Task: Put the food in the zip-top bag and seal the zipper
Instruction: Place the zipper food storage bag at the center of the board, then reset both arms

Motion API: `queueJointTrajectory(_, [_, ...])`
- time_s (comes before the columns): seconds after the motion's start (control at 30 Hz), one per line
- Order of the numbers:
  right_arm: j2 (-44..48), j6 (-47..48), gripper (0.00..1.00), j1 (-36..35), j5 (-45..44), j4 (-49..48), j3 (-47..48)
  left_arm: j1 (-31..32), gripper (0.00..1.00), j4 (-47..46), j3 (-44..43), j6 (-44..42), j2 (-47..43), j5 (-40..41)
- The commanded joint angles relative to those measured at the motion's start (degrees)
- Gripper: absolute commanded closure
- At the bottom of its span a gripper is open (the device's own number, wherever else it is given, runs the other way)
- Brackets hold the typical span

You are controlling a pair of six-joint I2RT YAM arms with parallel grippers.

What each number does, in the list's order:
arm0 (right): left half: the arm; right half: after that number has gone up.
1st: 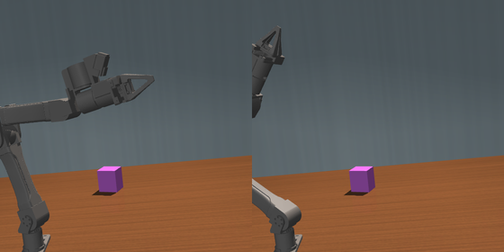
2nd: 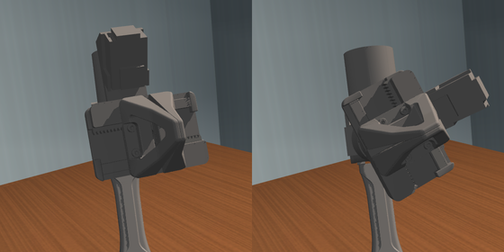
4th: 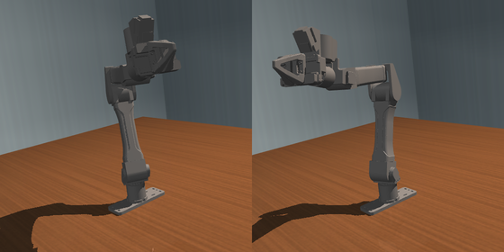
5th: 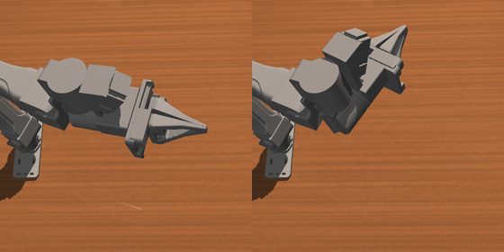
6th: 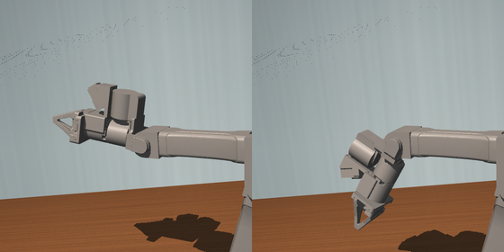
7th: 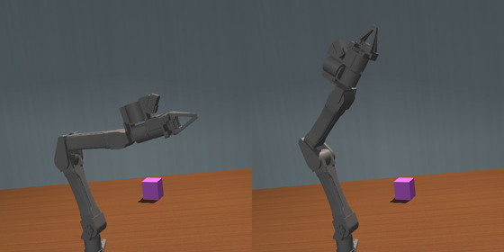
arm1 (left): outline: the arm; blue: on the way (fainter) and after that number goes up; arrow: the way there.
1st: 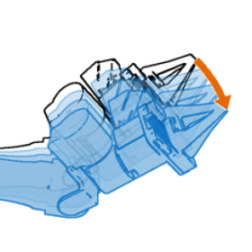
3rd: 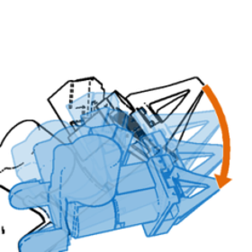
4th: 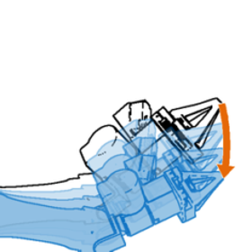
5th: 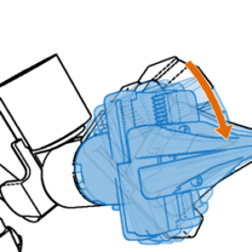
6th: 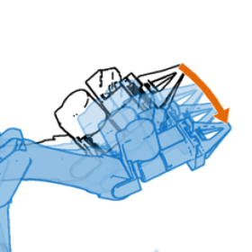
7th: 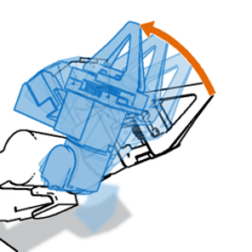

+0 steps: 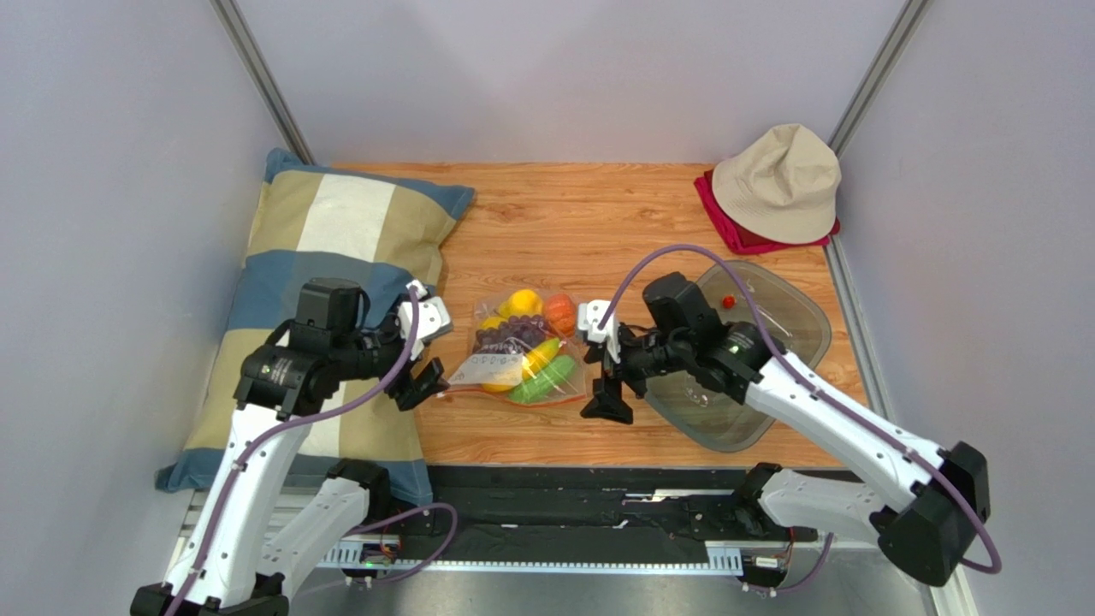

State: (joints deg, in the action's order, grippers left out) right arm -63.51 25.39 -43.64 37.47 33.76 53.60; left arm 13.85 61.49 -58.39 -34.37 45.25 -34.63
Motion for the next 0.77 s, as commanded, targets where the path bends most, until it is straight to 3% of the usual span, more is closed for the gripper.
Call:
queueJointTrajectory(0.0, [5.14,-13.77,0.04,3.02,-8.19,-2.64,5.45,-0.22,0.01,1.09,-9.53,8.86,2.55,0.88])
queueJointTrajectory(0.1, [6.11,-19.31,0.01,8.11,-13.73,-2.64,9.13,-0.22,0.01,-0.32,-15.95,18.97,7.82,5.0])
queueJointTrajectory(0.23, [6.29,-29.32,0.02,23.54,-13.4,-2.91,10.38,-1.01,0.01,-1.28,-22.9,28.89,13.97,10.1])
queueJointTrajectory(0.4, [9.8,-33.65,0.03,36.5,-13.3,0.94,7.05,-2.86,0.01,-1.29,-22.21,32.43,15.74,12.22])
queueJointTrajectory(0.73, [20.61,-31.81,0.04,39.51,-14.18,5.44,-1.22,-4.7,0.01,-0.85,-14.03,32.96,10.56,17.4])
